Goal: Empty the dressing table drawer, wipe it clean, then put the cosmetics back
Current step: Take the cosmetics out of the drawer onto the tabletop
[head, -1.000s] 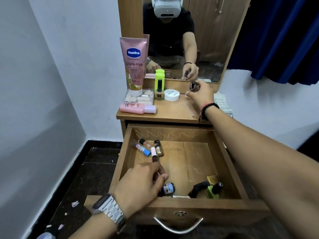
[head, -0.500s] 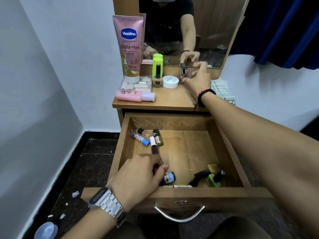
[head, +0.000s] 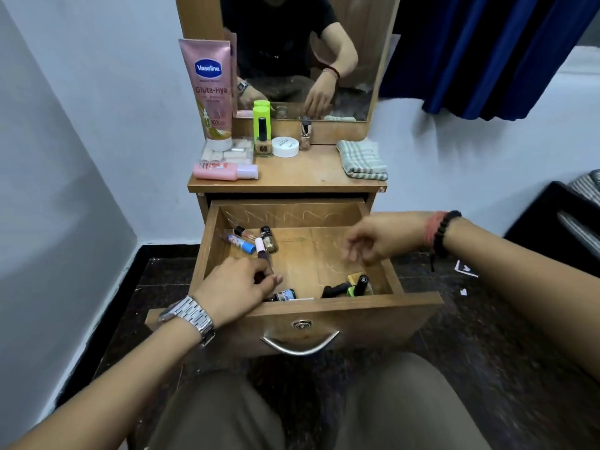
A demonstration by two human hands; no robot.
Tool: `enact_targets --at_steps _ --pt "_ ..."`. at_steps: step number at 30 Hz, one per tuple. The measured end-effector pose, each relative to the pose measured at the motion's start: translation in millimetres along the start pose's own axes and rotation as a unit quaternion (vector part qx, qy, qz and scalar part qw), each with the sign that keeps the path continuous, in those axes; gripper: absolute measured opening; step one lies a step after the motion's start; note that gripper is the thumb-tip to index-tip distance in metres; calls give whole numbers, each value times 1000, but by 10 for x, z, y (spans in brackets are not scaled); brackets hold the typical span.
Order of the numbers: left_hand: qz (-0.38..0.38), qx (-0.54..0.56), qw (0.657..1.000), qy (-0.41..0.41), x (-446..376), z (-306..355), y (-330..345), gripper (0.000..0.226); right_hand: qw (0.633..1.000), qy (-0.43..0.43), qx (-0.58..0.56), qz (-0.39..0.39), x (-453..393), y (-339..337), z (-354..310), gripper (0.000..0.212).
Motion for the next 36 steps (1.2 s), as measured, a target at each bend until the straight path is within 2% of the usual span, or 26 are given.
enact_targets --at_steps 5,10,14,19,21,24,28,30,34,36 --pt "-8 -6 1000 -10 -9 3 -6 29 1000 3 -31 -4 126 343 -44 26" --pt "-8 -10 1000 -5 24 46 -38 25 994 26 38 99 215 209 -117 13" --pt "73 52 995 33 73 156 -251 3 978 27 57 198 341 -167 -232 7" --pt "103 108 985 85 156 621 -344 52 946 8 48 321 439 -703 -668 7" --pt "142 98 980 98 153 804 -384 50 936 5 31 352 408 -790 -851 8" --pt "223 66 970 77 126 825 -568 27 916 22 -23 400 373 -793 -903 7" --pt "222 36 972 76 22 735 -694 24 852 66 -180 487 476 -524 -602 7" --pt "218 45 973 60 -117 668 -794 27 831 83 -245 492 467 -265 -447 9" --pt "236 84 967 45 -556 635 -1084 35 844 105 -325 413 219 148 -186 11" --pt "252 77 964 28 -813 619 -1220 32 841 113 -338 406 181 200 -92 11"
Point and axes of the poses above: each hand's wrist, its own x-axis away from the middle knuckle, its own y-axis out of the palm, z = x × y, the point moved 10 cm from there along -x, towards the middle knuckle, and after that the axes turned 8 degrees about -y, right-handed, at the moved point
